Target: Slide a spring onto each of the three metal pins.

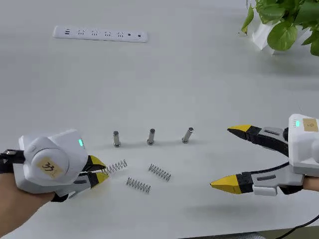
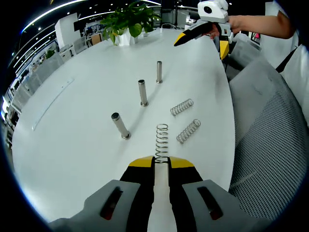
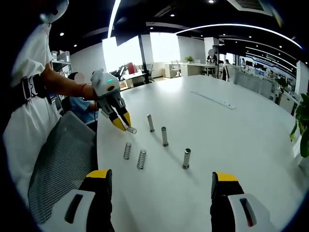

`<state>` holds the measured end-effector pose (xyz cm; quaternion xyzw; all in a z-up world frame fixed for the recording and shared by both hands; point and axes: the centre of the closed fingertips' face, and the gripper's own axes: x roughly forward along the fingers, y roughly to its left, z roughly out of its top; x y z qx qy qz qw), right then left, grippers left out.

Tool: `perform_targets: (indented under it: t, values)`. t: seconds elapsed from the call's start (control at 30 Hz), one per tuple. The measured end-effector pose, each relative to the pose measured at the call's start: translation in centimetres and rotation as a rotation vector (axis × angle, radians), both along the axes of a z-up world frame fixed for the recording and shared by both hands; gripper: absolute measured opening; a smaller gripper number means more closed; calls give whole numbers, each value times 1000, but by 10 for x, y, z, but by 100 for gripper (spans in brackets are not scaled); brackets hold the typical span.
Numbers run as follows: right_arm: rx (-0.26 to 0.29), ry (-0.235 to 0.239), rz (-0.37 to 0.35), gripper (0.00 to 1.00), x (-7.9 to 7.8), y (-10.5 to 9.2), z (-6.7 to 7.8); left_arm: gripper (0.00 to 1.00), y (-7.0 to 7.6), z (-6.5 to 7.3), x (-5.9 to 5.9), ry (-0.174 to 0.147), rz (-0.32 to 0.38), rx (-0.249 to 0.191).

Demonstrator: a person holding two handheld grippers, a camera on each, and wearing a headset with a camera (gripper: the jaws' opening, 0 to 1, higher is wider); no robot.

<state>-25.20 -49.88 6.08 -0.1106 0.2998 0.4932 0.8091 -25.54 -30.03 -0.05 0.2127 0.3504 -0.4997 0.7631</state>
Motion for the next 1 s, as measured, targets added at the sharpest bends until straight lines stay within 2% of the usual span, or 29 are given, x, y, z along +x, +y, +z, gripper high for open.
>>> perform_targets:
  t: [0.1,0.3,0.4,0.47,0.53,0.67,0.8,1.0]
  values:
    - [6,-8,14,80,2,6,9,7,-4,12,-1,-12,11,-42]
    - [38,-14,70,71,1,32,30,7,-13,38,-1,-40,35,-133]
    - [76,-7,98,65,1,47,42,7,-19,49,-1,-53,38,-164]
    - [95,10,112,60,1,56,47,7,-26,59,0,-58,44,-209]
    - [118,26,127,56,0,65,52,7,-30,65,0,-64,43,-233]
    - [153,64,151,50,-2,81,57,7,-37,72,-1,-78,28,-259]
    - [172,74,185,42,-4,96,60,7,-45,82,-2,-91,9,-295]
    - [234,107,173,34,-4,108,64,7,-51,95,-2,-99,10,-349]
